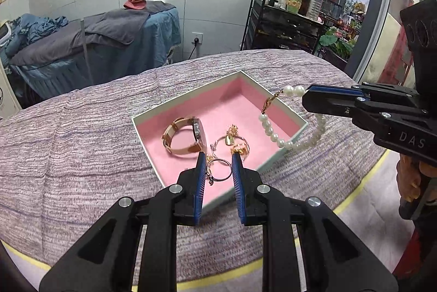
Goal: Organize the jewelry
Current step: 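Carry the pearl bracelet and silver ring into the pink box with both tools, then open both tools to release the bracelet and ring in the box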
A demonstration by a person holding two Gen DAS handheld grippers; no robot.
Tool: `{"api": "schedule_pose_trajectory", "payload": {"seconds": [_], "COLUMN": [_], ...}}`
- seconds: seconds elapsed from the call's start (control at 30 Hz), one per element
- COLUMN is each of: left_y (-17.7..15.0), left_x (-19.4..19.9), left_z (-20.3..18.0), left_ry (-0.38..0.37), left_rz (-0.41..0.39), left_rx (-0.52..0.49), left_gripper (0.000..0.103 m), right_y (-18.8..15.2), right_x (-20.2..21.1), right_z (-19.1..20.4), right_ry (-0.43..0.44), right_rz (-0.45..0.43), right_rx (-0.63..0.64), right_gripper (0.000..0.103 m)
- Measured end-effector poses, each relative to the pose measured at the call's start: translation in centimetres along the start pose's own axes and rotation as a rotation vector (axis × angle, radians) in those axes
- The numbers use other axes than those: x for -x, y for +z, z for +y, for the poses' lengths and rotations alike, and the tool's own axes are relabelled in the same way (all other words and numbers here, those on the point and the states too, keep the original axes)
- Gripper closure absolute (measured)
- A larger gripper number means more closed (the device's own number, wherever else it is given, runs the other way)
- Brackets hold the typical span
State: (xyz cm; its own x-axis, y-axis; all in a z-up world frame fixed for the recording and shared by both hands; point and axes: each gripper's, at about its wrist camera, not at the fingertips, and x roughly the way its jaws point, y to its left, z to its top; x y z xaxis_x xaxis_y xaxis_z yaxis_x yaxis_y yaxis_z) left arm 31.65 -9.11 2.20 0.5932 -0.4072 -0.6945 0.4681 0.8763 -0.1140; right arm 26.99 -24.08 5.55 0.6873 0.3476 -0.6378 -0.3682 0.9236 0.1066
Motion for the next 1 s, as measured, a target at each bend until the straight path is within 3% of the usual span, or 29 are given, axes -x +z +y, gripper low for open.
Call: {"api": "schedule_pose_trajectory", "payload": {"seconds": [0.2,0.63,1.0], "left_y": [1.5,1.5,1.4], "left_x": [-3.4,-8.7,-8.9], "left_z": [0.4,0.8,0.4], "left_ry": [-0.051,-0.032,-0.003], "left_rz": [0.067,0.180,0.175], "left_rx": [0.029,0.046,0.008], "left_gripper": [0.083,0.083,0.083], "right_y": [1.9,1.7,0.4], "right_x": [-3.0,-8.1,-9.7], "right_z": [-1.4,-3.3,-4.1], "right_ry": [0.010,0.006,-0.086], "right_rz": [0.033,0.129,0.155], "right_rx": [-0.059,-0.152,-0.115], "right_gripper": [0.094,0.094,0.093]}}
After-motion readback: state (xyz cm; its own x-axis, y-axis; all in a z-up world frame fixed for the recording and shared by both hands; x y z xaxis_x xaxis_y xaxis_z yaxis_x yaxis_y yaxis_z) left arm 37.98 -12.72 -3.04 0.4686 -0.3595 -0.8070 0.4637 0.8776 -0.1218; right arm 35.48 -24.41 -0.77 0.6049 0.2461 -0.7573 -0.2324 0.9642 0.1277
